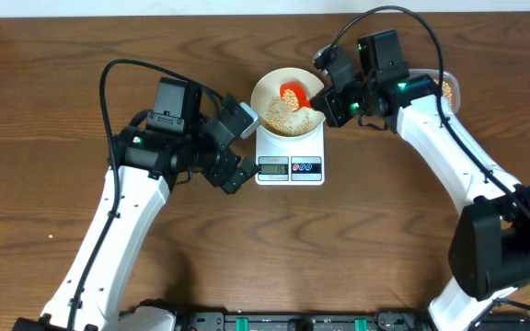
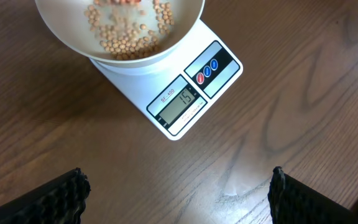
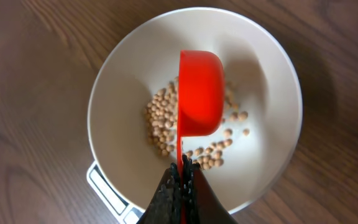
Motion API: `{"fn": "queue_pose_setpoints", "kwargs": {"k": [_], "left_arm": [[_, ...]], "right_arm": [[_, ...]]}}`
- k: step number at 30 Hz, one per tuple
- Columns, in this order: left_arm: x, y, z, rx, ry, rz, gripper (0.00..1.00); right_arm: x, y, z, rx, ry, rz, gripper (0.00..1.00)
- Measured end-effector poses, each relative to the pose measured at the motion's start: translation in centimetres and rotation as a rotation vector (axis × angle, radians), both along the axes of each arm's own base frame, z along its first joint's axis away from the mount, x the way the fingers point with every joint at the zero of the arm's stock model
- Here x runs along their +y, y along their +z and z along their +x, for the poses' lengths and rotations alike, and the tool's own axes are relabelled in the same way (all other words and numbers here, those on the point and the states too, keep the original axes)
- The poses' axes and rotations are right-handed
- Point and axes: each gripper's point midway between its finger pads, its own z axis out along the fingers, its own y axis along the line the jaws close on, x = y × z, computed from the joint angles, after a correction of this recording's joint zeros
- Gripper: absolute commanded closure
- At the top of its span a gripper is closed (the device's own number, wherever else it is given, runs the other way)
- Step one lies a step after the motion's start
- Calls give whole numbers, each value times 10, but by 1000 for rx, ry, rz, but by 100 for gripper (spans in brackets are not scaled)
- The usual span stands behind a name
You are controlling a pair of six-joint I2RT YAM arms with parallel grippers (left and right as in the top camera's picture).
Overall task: Scoop item into bowl and weigh 50g on scale
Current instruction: 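Tilt the scoop with the right gripper to pour soybeans into bowl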
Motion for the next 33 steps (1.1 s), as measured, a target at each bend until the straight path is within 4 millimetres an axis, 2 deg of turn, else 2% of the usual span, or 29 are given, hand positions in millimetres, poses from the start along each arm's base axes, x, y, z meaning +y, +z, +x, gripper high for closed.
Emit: {"fn": "queue_pose_setpoints", "kwargs": {"k": [13, 22, 33], "left_arm": [[0, 0, 0, 0, 0, 0, 6], [0, 0, 0, 0, 0, 0, 6], [0, 0, 0, 0, 0, 0, 6]], "right_arm": [[6, -7, -1, -74, 36, -121, 99], [3, -13, 4, -176, 39, -306, 99], [13, 10, 9, -313, 32, -390, 99]]}}
